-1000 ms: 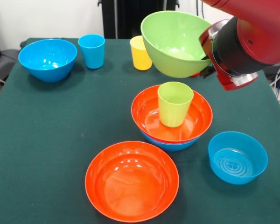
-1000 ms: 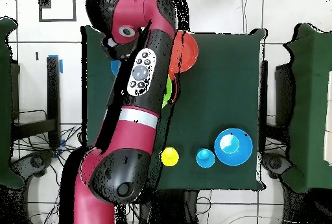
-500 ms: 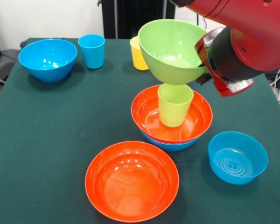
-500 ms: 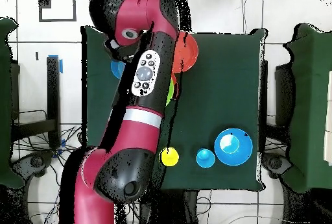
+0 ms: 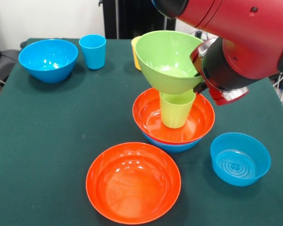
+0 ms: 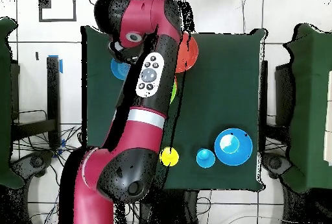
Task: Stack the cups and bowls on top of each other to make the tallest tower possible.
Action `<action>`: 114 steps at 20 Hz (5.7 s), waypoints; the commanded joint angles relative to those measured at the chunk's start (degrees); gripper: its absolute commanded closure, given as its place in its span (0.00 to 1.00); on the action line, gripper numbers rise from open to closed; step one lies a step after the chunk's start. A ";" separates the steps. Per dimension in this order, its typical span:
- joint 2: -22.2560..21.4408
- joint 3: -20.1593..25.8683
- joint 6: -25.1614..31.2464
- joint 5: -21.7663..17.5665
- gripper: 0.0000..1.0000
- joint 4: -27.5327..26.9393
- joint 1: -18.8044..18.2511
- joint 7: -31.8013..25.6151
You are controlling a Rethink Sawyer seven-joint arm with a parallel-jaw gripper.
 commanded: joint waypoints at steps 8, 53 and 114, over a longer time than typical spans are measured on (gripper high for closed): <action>-1.88 7.71 -2.57 -5.00 1.00 3.99 0.68 -10.25; -0.97 6.70 -2.39 -3.70 1.00 1.33 2.26 -5.28; 4.50 -0.26 -0.80 0.34 1.00 -7.11 -2.46 -6.93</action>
